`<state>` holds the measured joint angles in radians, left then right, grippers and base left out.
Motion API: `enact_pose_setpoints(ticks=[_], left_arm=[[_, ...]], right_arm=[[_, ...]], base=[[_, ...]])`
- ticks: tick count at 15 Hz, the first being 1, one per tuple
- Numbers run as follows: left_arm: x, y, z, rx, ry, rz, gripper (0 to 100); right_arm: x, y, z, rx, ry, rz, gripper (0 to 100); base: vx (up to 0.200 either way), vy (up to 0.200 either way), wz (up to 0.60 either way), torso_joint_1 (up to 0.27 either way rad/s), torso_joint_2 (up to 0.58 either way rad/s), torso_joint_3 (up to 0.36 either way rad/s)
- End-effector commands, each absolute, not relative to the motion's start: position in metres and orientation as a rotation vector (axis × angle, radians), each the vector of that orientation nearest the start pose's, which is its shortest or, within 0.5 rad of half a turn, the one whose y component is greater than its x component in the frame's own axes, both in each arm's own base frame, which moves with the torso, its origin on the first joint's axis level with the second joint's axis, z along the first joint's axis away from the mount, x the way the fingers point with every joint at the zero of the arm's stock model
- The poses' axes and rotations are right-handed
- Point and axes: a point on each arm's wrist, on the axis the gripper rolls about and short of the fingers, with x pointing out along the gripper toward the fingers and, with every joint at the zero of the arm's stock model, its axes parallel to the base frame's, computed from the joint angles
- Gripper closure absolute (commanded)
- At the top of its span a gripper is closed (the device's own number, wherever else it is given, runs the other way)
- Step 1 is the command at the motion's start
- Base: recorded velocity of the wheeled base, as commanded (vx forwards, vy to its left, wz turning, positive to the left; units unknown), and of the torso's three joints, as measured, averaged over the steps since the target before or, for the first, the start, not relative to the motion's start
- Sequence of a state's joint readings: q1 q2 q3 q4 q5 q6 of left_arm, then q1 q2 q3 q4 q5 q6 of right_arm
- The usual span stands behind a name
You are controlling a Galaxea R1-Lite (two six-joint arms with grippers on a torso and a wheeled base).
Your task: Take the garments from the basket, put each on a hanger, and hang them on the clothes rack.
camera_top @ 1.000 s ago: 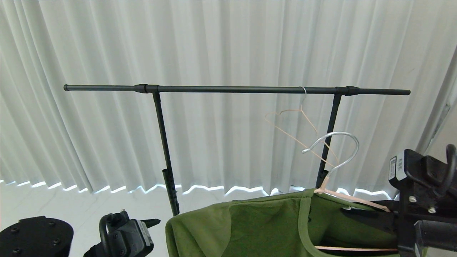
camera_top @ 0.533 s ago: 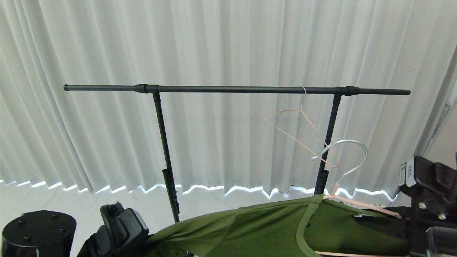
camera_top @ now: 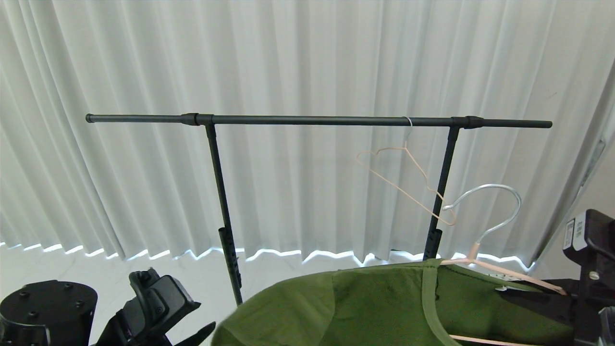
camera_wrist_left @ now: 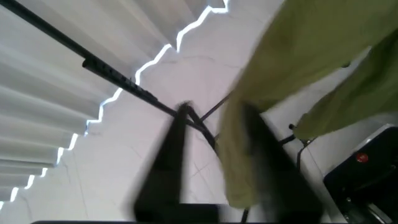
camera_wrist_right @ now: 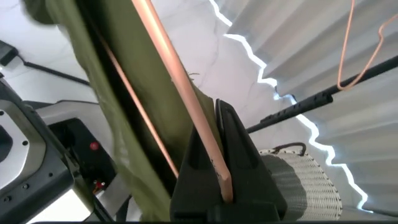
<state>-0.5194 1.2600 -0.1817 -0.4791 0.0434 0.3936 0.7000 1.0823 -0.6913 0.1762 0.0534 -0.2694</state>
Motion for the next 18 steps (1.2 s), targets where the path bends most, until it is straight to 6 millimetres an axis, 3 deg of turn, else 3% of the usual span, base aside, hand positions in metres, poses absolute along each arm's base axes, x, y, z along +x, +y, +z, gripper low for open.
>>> enact_pose_setpoints(ticks=[1,6,9,12,18], left_arm=[[0.123,-0.07,0.111,0.537,0.479,-0.573,0],[0.123,-0.067,0.13,0.434,0.383,-0.525,0],[0.139,-0.055,0.142,0.369,0.375,-0.352,0],[0.144,-0.044,0.145,0.355,0.379,-0.264,0],[0.144,-0.046,0.146,0.36,0.374,-0.273,0]], right_arm=[[0.103,0.087,0.212,-0.442,0.463,0.787,100],[0.107,0.073,0.204,-0.484,0.582,0.58,100],[0.11,0.06,0.2,-0.48,0.652,0.457,100],[0.11,0.052,0.196,-0.495,0.72,0.386,100],[0.114,0.05,0.195,-0.446,0.751,0.323,100]], base=[[0.0,0.0,0.0,0.0,0.0,0.0],[0.0,0.0,0.0,0.0,0.0,0.0],[0.0,0.0,0.0,0.0,0.0,0.0],[0.0,0.0,0.0,0.0,0.0,0.0],[0.0,0.0,0.0,0.0,0.0,0.0]])
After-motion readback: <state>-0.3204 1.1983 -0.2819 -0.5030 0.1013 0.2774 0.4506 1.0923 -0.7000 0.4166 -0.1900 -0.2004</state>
